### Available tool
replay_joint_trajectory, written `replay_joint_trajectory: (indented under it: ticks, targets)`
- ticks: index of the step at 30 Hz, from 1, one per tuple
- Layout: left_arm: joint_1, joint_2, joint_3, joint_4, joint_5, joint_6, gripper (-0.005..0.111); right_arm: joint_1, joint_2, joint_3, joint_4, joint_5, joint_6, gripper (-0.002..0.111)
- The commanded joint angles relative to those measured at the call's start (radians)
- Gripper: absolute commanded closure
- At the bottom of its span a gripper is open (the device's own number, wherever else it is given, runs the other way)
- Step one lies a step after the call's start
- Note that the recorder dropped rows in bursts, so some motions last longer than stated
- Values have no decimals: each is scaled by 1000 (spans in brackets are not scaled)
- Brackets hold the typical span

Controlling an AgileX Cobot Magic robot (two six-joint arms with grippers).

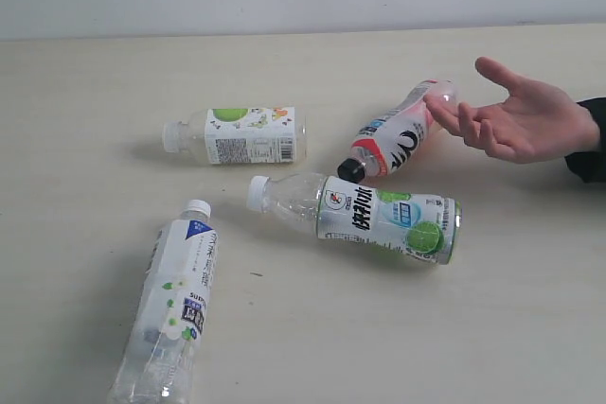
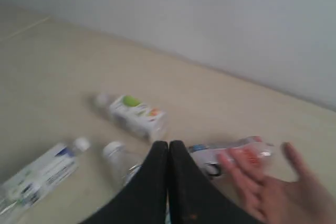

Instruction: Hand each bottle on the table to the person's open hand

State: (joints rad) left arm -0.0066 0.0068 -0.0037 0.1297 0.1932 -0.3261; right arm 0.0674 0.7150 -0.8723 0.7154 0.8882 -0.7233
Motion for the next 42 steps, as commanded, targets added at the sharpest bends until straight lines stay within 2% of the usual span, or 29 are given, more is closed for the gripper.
replay_joint_trajectory:
  ticks: [1,6,8,11,13,20,24,36,42]
  targets:
    - [-5,-7,4,-5,-2,0,107,81,166,-72,7,141,-104,99]
    - [-5,-7,4,-5,-2,0,107,217,376,-111,-166,247,-26,91]
    - [-5,-7,4,-5,-2,0,107,280,471,-128,-259,263,16,82]
    - [-5,-7,4,-5,-2,0,107,375,613,-164,-391,242,76,59]
    - [-5,-7,4,-5,-2,0,107,423,690,-181,-454,213,104,51]
    - [-5,-7,4,-5,-2,0,107,561,885,-195,-615,56,67,42]
    - [-5,-7,4,-5,-2,0,107,599,943,-195,-725,-6,67,32]
    - [-5,-7,4,-5,-2,0,107,620,987,-195,-820,-130,8,31]
    - [-5,-7,4,-5,-2,0,107,620,1017,-195,-857,-180,18,23]
